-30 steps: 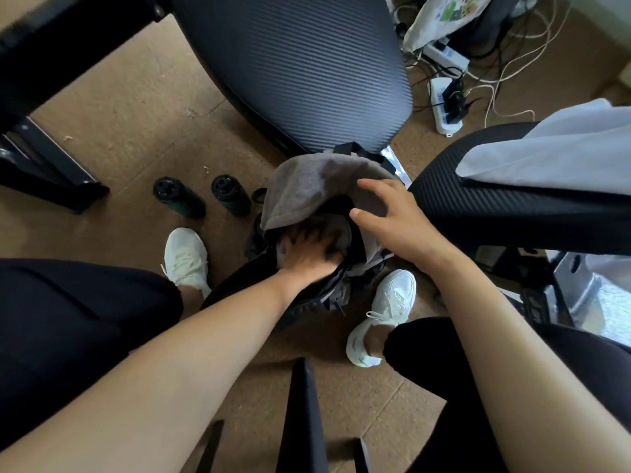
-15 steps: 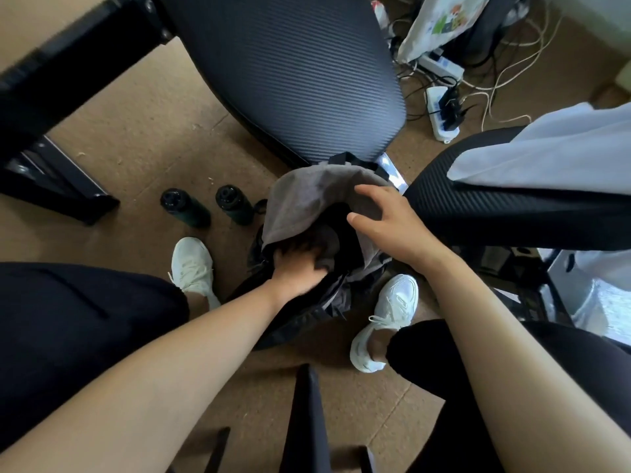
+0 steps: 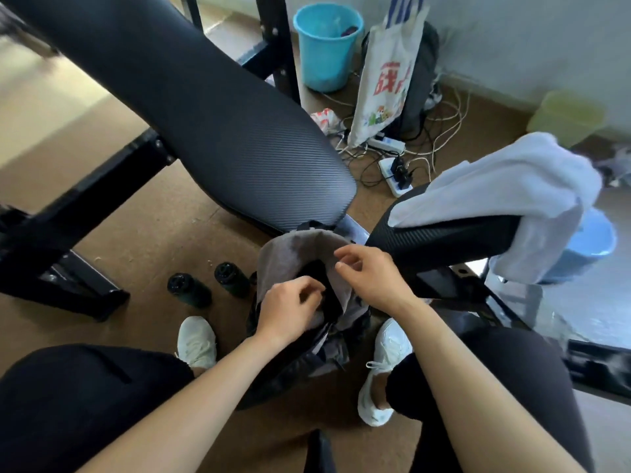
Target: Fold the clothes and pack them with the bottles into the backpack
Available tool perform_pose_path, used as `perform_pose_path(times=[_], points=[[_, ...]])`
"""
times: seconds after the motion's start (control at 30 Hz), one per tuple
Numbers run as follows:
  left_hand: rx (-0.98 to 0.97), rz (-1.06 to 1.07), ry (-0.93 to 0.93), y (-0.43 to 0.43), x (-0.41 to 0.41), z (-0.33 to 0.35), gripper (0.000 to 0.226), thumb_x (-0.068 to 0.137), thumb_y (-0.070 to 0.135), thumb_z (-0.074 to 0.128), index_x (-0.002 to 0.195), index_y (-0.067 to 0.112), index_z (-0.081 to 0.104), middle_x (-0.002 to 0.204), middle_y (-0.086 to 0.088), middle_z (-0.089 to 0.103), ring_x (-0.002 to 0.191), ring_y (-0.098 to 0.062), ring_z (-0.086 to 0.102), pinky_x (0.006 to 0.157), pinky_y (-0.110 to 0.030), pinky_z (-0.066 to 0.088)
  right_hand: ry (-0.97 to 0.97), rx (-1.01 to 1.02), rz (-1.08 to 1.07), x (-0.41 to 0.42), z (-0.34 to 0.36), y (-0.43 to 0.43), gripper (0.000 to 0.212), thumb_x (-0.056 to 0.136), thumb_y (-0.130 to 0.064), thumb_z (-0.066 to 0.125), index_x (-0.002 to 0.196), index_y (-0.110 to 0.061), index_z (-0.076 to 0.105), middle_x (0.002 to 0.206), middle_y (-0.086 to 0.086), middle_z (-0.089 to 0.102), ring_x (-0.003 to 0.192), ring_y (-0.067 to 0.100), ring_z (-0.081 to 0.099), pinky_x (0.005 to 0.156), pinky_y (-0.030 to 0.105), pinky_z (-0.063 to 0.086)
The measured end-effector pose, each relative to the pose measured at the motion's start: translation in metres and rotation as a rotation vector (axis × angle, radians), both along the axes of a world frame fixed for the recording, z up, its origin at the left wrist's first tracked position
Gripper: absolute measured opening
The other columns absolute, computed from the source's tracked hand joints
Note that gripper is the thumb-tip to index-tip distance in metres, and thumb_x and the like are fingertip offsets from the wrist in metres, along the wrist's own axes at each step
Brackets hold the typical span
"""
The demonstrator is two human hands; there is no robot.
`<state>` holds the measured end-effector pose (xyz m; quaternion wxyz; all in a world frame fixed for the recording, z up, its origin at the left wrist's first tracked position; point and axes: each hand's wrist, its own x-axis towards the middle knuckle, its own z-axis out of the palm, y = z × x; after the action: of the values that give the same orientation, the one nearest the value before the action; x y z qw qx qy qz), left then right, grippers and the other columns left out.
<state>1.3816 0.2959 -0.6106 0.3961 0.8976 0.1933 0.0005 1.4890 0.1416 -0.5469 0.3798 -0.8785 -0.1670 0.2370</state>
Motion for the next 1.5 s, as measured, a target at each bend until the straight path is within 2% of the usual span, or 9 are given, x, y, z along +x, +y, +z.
perform_pose_path(times=[0.33, 0.47, 0.6, 0.7, 0.8, 0.9, 1.1, 1.3, 1.5], points=[[-0.168, -0.164, -0.214, -0.054, 0.086, 0.105, 0.016, 0.091, 0.018, 0.070, 0.100, 0.030, 0.076, 0.095, 0.014, 0.075, 0.092, -0.006, 0.068, 0.089, -0.031, 0.055, -0.880, 0.402, -0.921, -0.021, 0.058, -0.072, 0.016, 0.083, 0.001, 0.072, 0.097, -0.005, 0.069, 0.092, 0.005, 0.056, 0.070, 0.019, 0.055, 0.067, 0.017, 0.046], [-0.162, -0.289, -0.175, -0.084, 0.116, 0.120, 0.027, 0.093, 0.022, 0.070, 0.119, 0.026, 0.071, 0.114, 0.008, 0.071, 0.102, -0.010, 0.065, 0.097, -0.039, 0.054, -0.697, 0.451, -1.204, -0.004, 0.062, -0.106, 0.041, 0.086, -0.012, 0.074, 0.122, -0.011, 0.056, 0.119, 0.000, 0.042, 0.092, 0.022, 0.057, 0.077, 0.027, 0.053], [-0.109, -0.366, -0.099, -0.110, 0.148, 0.126, 0.070, 0.085, 0.043, 0.067, 0.150, 0.024, 0.047, 0.145, -0.002, 0.055, 0.132, -0.022, 0.050, 0.114, -0.045, 0.041, -0.342, 0.471, -1.109, 0.013, 0.054, -0.121, 0.064, 0.096, -0.031, 0.065, 0.153, -0.030, 0.037, 0.149, -0.005, 0.045, 0.127, 0.014, 0.053, 0.108, 0.040, 0.048], [-0.213, -0.371, 0.013, -0.125, 0.163, 0.126, 0.070, 0.087, 0.050, 0.066, 0.151, 0.031, 0.044, 0.140, 0.000, 0.058, 0.129, -0.021, 0.052, 0.111, -0.042, 0.042, -0.206, 0.560, -1.057, 0.021, 0.050, -0.123, 0.055, 0.099, -0.033, 0.059, 0.150, -0.034, 0.039, 0.130, 0.001, 0.059, 0.100, 0.014, 0.062, 0.090, 0.033, 0.054], [-0.171, -0.336, -0.056, -0.131, 0.167, 0.122, 0.013, 0.098, 0.034, 0.064, 0.106, 0.025, 0.067, 0.099, 0.003, 0.069, 0.097, -0.020, 0.064, 0.078, -0.032, 0.049, -0.193, 0.572, -1.062, 0.021, 0.048, -0.125, 0.036, 0.100, -0.029, 0.059, 0.135, -0.025, 0.051, 0.105, 0.001, 0.060, 0.081, 0.008, 0.056, 0.073, 0.022, 0.048], [-0.200, -0.299, -0.127, -0.129, 0.159, 0.123, 0.027, 0.099, 0.031, 0.065, 0.073, 0.027, 0.057, 0.070, 0.009, 0.058, 0.072, -0.014, 0.053, 0.060, -0.029, 0.037, -0.274, 0.621, -1.119, 0.017, 0.050, -0.127, 0.015, 0.100, -0.024, 0.062, 0.113, -0.019, 0.057, 0.088, 0.000, 0.058, 0.075, 0.009, 0.053, 0.074, 0.026, 0.047], [-0.527, -0.086, -0.253, -0.103, 0.117, 0.126, 0.025, 0.094, 0.036, 0.071, 0.098, 0.012, 0.066, 0.094, -0.010, 0.071, 0.084, -0.015, 0.061, 0.075, -0.036, 0.050, -0.379, 0.599, -0.932, -0.006, 0.052, -0.110, 0.025, 0.090, -0.019, 0.073, 0.077, -0.015, 0.053, 0.071, 0.000, 0.049, 0.065, 0.013, 0.043, 0.061, 0.026, 0.038], [-0.624, 0.070, -0.328, -0.050, 0.050, 0.137, 0.013, 0.091, 0.009, 0.074, 0.095, 0.011, 0.062, 0.082, 0.006, 0.069, 0.078, -0.010, 0.064, 0.071, -0.034, 0.052, -0.268, 0.543, -0.597, -0.047, 0.046, -0.087, 0.032, 0.084, -0.014, 0.078, 0.071, -0.008, 0.050, 0.075, 0.002, 0.051, 0.067, 0.011, 0.046, 0.064, 0.027, 0.040], [-0.777, -0.015, -0.232, -0.015, -0.023, 0.152, 0.050, 0.072, 0.028, 0.080, 0.119, 0.019, 0.065, 0.117, -0.007, 0.071, 0.105, -0.020, 0.069, 0.085, -0.035, 0.058, -0.115, 0.318, -0.302, -0.085, 0.043, -0.081, 0.026, 0.082, -0.024, 0.080, 0.077, -0.019, 0.055, 0.068, -0.011, 0.053, 0.060, 0.002, 0.046, 0.058, 0.016, 0.041]])
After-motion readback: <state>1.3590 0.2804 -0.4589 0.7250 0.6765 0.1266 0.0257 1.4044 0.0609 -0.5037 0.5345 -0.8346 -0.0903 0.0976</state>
